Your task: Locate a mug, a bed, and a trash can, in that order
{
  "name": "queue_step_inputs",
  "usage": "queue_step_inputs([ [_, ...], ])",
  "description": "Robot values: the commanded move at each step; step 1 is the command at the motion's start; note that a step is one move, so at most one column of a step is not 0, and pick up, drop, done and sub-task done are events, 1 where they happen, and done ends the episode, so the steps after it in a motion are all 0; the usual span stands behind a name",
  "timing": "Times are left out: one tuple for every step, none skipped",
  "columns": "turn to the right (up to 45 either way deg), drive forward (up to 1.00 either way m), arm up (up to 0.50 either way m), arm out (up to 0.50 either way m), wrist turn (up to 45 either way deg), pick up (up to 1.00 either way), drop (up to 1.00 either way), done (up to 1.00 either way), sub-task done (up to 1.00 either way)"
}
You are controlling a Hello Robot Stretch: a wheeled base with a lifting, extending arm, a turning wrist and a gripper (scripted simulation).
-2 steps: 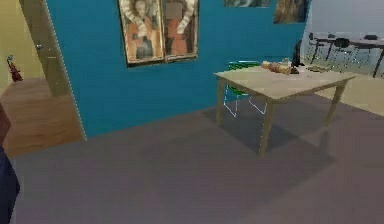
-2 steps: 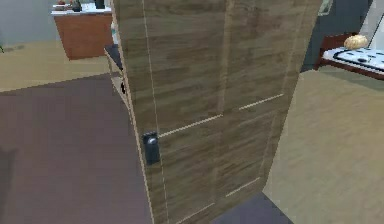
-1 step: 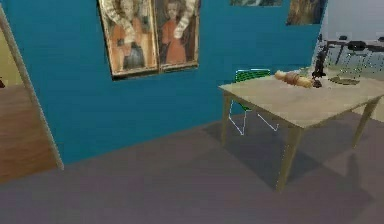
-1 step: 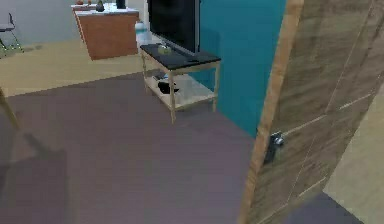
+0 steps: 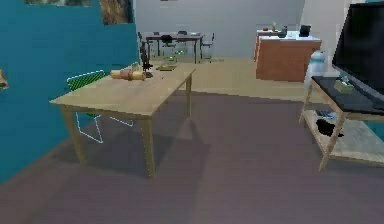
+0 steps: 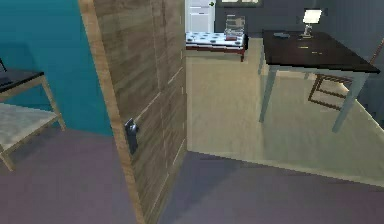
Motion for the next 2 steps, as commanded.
queue_step_inputs([
  [12.0, 0.0, 0.0, 0.0, 0.0, 0.0, 0.0, 0.0, 0.0],
  [0.0, 0.75, 0.0, 0.0, 0.0, 0.0, 0.0, 0.0, 0.0],
])
